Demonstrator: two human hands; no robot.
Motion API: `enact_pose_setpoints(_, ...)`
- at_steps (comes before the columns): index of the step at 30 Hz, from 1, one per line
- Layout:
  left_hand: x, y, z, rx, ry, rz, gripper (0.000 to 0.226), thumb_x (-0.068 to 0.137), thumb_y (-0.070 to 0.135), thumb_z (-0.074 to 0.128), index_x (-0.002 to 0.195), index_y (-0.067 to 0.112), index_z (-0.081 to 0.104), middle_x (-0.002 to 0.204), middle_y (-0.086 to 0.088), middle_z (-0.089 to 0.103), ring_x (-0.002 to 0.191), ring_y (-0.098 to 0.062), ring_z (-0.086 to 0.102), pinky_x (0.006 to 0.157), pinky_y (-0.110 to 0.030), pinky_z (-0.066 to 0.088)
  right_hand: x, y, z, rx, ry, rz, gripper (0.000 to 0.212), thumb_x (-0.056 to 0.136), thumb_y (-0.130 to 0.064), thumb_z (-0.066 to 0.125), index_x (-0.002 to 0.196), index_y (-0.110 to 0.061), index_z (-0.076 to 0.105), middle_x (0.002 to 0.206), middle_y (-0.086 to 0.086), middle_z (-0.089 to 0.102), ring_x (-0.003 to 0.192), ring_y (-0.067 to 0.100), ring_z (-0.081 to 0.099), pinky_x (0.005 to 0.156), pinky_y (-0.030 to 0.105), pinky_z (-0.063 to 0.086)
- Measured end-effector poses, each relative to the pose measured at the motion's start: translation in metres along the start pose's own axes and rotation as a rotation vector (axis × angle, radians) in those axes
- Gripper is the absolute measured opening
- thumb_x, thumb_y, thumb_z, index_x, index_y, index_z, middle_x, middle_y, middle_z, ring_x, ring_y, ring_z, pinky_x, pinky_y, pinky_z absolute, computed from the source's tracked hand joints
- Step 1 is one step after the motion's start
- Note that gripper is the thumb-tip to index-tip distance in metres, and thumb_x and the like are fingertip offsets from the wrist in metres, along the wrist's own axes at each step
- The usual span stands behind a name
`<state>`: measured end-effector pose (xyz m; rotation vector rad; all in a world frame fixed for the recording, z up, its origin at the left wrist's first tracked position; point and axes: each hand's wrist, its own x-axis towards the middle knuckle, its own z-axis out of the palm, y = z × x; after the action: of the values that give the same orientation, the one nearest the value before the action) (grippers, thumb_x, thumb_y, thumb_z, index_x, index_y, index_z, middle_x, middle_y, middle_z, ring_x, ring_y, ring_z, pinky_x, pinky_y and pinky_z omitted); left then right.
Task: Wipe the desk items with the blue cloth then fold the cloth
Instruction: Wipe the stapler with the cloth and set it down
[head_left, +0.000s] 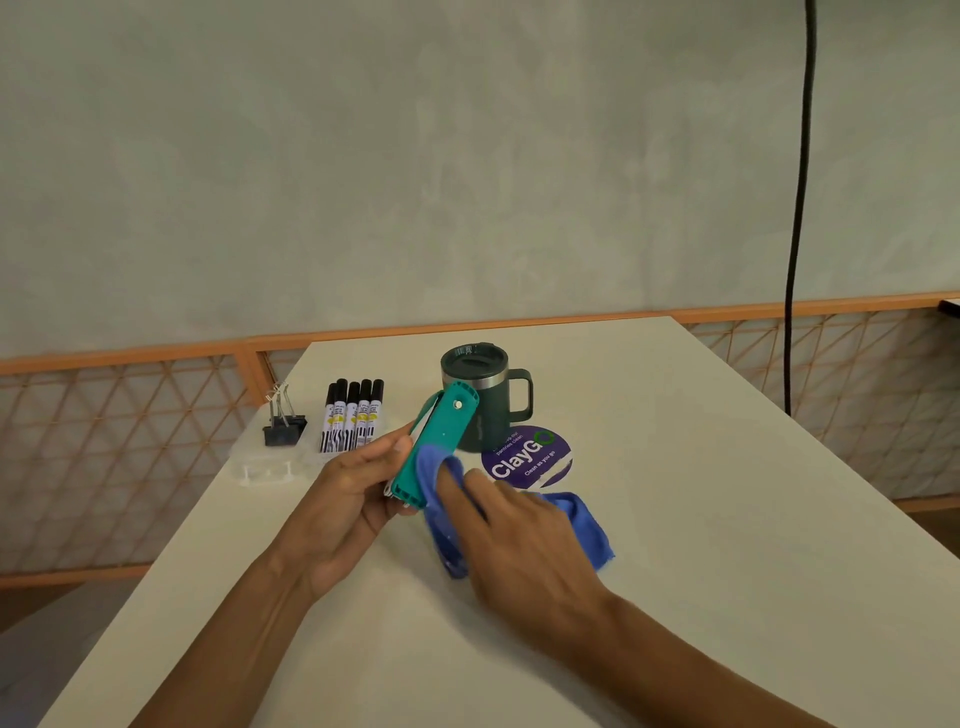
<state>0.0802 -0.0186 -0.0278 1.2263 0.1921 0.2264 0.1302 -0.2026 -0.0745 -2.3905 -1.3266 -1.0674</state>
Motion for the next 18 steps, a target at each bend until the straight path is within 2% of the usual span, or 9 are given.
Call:
enact_pose_setpoints(2,-0.001,-0.001,0.001,0.009,-0.04,0.004,0.034,0.09,0.024,0.062,0.117,0.018,0.082,0.108,-0.012,0.08,0.082,-0.013,0.076,0.062,-0.024,0.062,0.007,0.012,0.0,-0.012,0.024,0.11,0.085,0.071,-0.029,0.094,0.141,-0.011,0.049,0.093,-0.001,0.061,0.067,0.014,0.061,0.047,0.026,0.045)
enact_pose_setpoints(5,-0.002,-0.002,0.003,0.014,-0.015,-0.005,0.038,0.089,0.025,0.064,0.123,0.016,0.078,0.107,-0.013,0.078,0.083,-0.015,0.077,0.059,-0.025,0.06,0.011,0.023,0.001,0.031,0.018,0.189,0.086,0.072,-0.024,0.094,0.144,-0.009,0.048,0.099,0.002,0.065,0.071,0.017,0.065,0.046,0.028,0.048)
enact_pose_setpoints(8,0.001,-0.005,-0.001,-0.002,0.014,0.003,0.047,0.085,0.035,0.074,0.128,0.015,0.077,0.12,-0.016,0.076,0.089,-0.017,0.076,0.063,-0.025,0.062,-0.002,0.008,0.0,0.09,-0.034,0.106,0.083,0.073,-0.03,0.094,0.141,-0.014,0.049,0.094,-0.003,0.061,0.068,0.014,0.062,0.048,0.026,0.053)
enact_pose_setpoints(11,0.002,-0.003,-0.005,0.01,0.0,0.035,0.066,0.059,0.057,0.099,0.115,0.025,0.085,0.12,-0.01,0.079,0.094,-0.018,0.077,0.069,-0.027,0.065,-0.009,-0.006,0.001,0.095,-0.062,0.034,0.082,0.075,-0.024,0.087,0.145,-0.01,0.045,0.093,-0.003,0.06,0.062,0.014,0.058,0.043,0.029,0.051)
enact_pose_setpoints(13,0.002,-0.002,-0.005,-0.011,-0.008,0.031,0.036,0.078,0.047,0.084,0.108,0.027,0.087,0.112,-0.008,0.08,0.086,-0.015,0.076,0.065,-0.025,0.064,-0.003,-0.002,0.001,0.087,-0.044,0.081,0.092,0.066,-0.03,0.098,0.14,-0.01,0.047,0.09,-0.002,0.064,0.061,0.015,0.062,0.043,0.026,0.054)
enact_pose_setpoints(14,0.002,-0.003,-0.005,-0.023,-0.013,0.035,0.031,0.085,0.037,0.072,0.11,0.025,0.086,0.11,-0.009,0.08,0.081,-0.013,0.074,0.061,-0.024,0.062,0.002,-0.001,-0.001,0.09,-0.043,0.123,0.098,0.06,-0.034,0.102,0.137,-0.009,0.047,0.09,-0.001,0.068,0.065,0.017,0.067,0.047,0.026,0.057)
enact_pose_setpoints(15,0.001,-0.002,-0.004,-0.015,0.004,0.034,0.034,0.087,0.031,0.066,0.116,0.022,0.083,0.11,-0.01,0.079,0.08,-0.012,0.074,0.06,-0.024,0.061,0.005,-0.001,-0.001,0.105,-0.046,0.145,0.1,0.061,-0.035,0.102,0.139,-0.008,0.046,0.095,0.002,0.07,0.072,0.02,0.071,0.054,0.03,0.061)
enact_pose_setpoints(17,0.002,-0.005,-0.005,0.023,0.012,0.038,0.043,0.086,0.035,0.071,0.125,0.02,0.077,0.118,-0.013,0.078,0.084,-0.014,0.076,0.063,-0.025,0.062,0.003,-0.007,-0.006,0.155,-0.052,0.119,0.077,0.09,-0.025,0.082,0.151,-0.007,0.038,0.108,0.004,0.069,0.083,0.021,0.071,0.064,0.033,0.062)
enact_pose_setpoints(18,0.003,-0.005,-0.007,0.024,0.007,0.05,0.05,0.08,0.044,0.079,0.125,0.021,0.078,0.121,-0.014,0.077,0.089,-0.016,0.077,0.066,-0.027,0.064,0.0,-0.009,-0.007,0.168,-0.043,0.09,0.069,0.093,-0.023,0.07,0.152,-0.009,0.037,0.105,0.001,0.068,0.076,0.017,0.067,0.058,0.03,0.059)
